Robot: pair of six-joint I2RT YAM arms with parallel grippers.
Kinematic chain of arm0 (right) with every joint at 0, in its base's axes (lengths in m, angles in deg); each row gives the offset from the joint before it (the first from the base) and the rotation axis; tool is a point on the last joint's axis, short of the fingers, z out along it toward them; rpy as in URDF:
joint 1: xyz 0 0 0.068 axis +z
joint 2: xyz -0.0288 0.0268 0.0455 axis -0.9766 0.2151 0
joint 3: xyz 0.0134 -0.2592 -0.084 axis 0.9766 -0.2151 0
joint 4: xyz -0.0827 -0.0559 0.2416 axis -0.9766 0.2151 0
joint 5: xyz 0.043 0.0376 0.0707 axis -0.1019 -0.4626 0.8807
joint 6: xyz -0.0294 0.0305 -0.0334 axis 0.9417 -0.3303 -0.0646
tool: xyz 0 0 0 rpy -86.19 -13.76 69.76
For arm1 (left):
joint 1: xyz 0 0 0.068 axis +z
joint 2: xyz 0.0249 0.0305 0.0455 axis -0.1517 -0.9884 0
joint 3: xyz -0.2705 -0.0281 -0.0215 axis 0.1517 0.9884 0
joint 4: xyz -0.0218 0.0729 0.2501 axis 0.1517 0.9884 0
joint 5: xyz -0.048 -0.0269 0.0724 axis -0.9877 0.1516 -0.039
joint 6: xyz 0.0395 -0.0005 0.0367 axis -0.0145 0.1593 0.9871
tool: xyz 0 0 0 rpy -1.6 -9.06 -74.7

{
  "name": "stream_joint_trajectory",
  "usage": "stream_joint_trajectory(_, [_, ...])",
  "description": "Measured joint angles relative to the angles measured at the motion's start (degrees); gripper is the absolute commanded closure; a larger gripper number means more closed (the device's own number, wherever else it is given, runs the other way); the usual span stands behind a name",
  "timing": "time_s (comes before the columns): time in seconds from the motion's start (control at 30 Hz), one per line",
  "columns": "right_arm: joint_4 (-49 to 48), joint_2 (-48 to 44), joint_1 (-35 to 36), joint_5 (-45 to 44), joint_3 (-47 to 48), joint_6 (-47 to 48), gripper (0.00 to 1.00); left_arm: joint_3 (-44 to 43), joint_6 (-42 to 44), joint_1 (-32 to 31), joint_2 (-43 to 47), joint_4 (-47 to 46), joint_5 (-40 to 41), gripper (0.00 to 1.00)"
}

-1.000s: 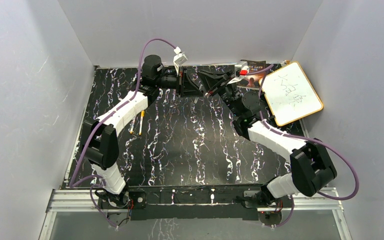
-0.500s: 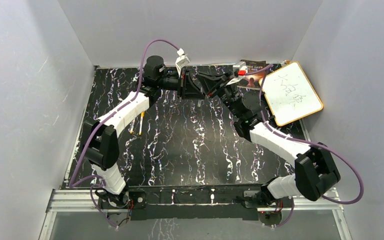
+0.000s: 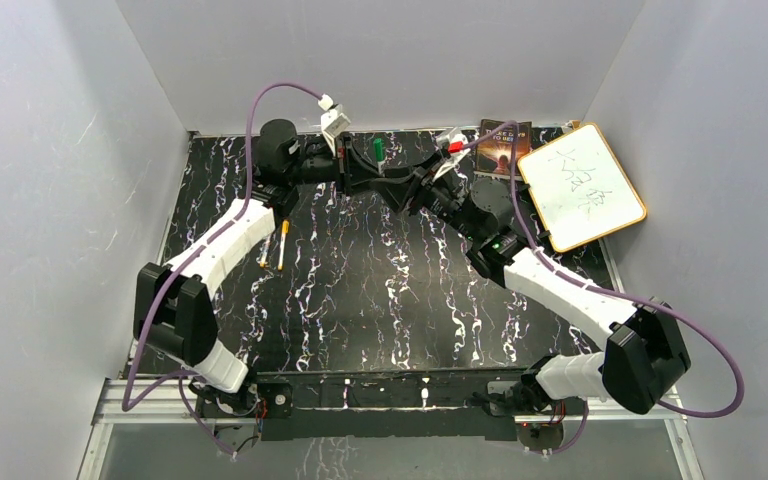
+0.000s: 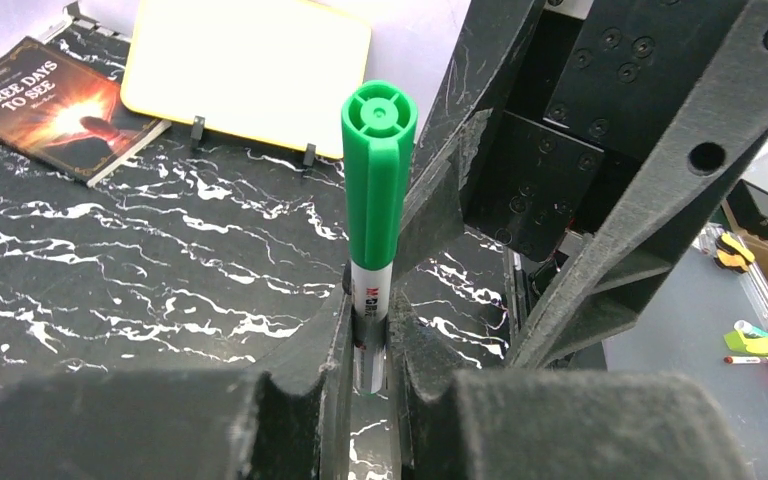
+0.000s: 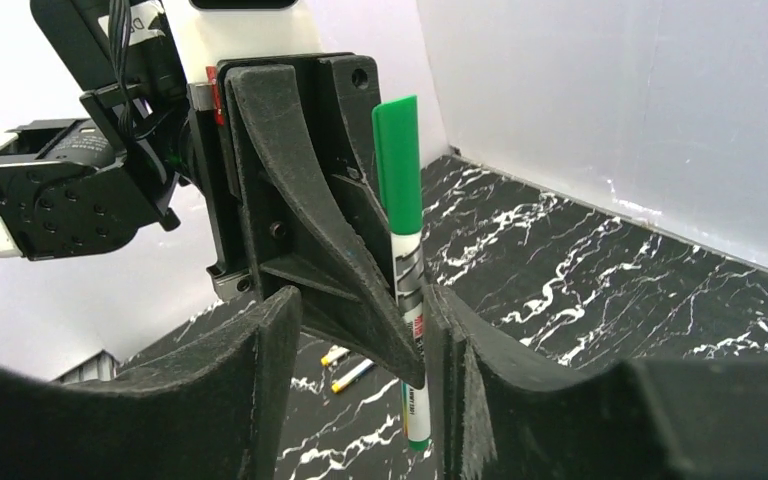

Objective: Insert the pens into the pen caps

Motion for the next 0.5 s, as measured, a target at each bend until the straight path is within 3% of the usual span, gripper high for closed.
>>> stream_joint_trajectory(0.3, [9.1,-1.1,0.5,0.5,0.5,0.0,0.52,5.0,5.4,-0.9,2.6,5.7,5.7,1.0])
stream_joint_trajectory(0.5, [15.1,-5.7,-1.4,-4.6,-4.3,-3.0,0.53,4.6,8.1,0.3,0.7,13.9,18.5,1.0])
